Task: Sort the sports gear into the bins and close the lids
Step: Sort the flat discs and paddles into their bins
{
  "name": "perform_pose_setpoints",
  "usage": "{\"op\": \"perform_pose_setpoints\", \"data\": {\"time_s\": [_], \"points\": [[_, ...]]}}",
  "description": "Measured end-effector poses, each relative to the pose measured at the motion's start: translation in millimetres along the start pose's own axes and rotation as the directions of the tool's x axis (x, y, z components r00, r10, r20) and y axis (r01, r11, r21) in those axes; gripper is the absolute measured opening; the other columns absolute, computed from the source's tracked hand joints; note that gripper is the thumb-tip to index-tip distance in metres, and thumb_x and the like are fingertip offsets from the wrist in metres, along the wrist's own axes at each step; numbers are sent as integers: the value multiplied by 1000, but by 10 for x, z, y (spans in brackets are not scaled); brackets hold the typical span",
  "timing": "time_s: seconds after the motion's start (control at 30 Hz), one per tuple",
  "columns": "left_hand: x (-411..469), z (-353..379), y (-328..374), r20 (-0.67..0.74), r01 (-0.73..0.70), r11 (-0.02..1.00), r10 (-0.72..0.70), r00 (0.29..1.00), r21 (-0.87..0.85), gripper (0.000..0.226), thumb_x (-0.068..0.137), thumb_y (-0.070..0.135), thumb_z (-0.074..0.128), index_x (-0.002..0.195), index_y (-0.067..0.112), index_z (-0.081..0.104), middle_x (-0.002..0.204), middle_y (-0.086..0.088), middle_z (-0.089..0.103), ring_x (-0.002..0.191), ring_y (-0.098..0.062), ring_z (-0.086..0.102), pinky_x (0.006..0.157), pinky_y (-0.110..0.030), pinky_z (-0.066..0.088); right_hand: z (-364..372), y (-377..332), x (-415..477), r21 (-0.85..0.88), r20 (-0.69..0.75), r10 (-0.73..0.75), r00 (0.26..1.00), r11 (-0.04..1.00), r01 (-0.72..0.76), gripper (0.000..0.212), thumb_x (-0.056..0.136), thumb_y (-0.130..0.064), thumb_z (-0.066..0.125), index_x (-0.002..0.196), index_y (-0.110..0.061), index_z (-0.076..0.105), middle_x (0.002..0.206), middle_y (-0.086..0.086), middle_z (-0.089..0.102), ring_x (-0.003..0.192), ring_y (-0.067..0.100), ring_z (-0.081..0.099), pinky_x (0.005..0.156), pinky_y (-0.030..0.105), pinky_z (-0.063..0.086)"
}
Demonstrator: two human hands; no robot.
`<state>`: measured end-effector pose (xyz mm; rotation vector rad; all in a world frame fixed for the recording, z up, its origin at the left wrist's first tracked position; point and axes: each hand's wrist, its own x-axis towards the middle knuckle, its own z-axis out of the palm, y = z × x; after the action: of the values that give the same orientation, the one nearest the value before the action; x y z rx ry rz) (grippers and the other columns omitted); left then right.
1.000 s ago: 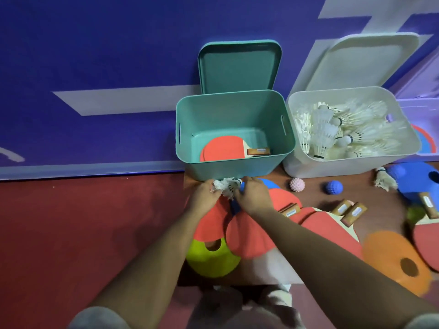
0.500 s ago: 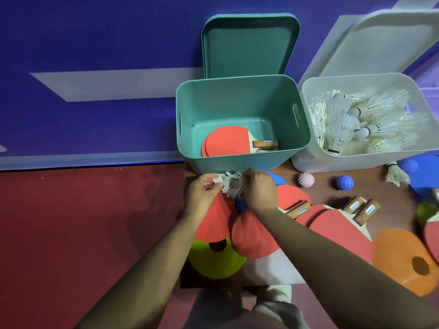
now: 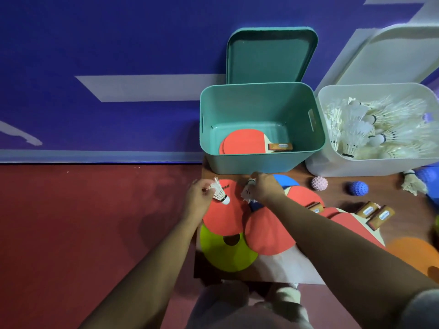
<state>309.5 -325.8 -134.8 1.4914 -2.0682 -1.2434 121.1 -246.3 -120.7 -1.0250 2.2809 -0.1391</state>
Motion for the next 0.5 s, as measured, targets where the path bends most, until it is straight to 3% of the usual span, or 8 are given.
{"op": "perform_pose_setpoints", "data": {"time_s": [0.07, 0.13, 0.2, 0.27, 0.33, 0.4, 0.5], "points": [[-13, 2, -63, -22, -85, 992, 87, 996, 92, 11, 79, 16, 69, 89, 19, 73, 96, 1, 59, 96, -19, 56, 88, -30, 45, 53, 9, 60, -24, 13, -26, 1000, 999, 27, 29, 90, -27, 57, 116, -15, 65, 113, 16, 67, 106, 35, 62, 85, 37, 49], [-32, 25, -86, -49, -141, 985, 146, 988, 99, 8, 78, 19, 72, 86, 19, 74, 106, 0, 49, 104, -9, 46, 95, -11, 33, 100, 1, 91, -56, -18, -49, 999, 997, 48, 25, 92, -26, 55, 111, -18, 70, 108, 15, 69, 102, 35, 64, 81, 37, 50], [-37, 49, -75, 53, -121, 992, 120, 991, 22, 8, 81, 11, 72, 88, 15, 71, 115, -2, 43, 109, -3, 43, 90, 2, 23, 148, -19, 112, -54, -49, -94, 994, 994, 91, 23, 91, -24, 55, 107, -19, 71, 103, 16, 70, 99, 37, 64, 78, 39, 50], [-21, 96, -91, 166, -106, 994, 111, 980, -38, 10, 83, 8, 69, 88, 16, 67, 107, -2, 54, 101, -8, 52, 82, -1, 32, 165, -32, 114, -23, -115, -153, 981, 988, 151, 22, 91, -21, 54, 105, -16, 70, 99, 18, 70, 96, 40, 64, 75, 41, 50], [-19, 118, -92, 223, -61, 991, 87, 971, -118, 13, 84, 8, 65, 86, 20, 62, 86, 1, 60, 78, -7, 54, 70, -15, 39, 144, -53, 82, 71, -225, -211, 951, 970, 232, 21, 92, -19, 54, 106, -14, 69, 98, 18, 71, 94, 41, 64, 76, 43, 50], [-20, 110, -70, 241, 5, 984, 39, 970, -179, 16, 84, 6, 62, 82, 21, 58, 69, 6, 52, 59, -2, 43, 57, -19, 35, 74, -79, 20, 206, -330, -223, 917, 931, 300, 19, 93, -16, 56, 106, -12, 68, 95, 15, 73, 90, 37, 64, 75, 38, 47], [-18, 55, -16, 247, 38, 965, 28, 969, -260, 15, 85, 4, 61, 82, 18, 56, 67, 7, 48, 55, -2, 37, 52, -20, 30, -30, -90, -72, 418, -359, -179, 916, 847, 329, 8, 94, -16, 57, 94, -14, 64, 74, 1, 67, 72, 24, 60, 66, 30, 41]]}}
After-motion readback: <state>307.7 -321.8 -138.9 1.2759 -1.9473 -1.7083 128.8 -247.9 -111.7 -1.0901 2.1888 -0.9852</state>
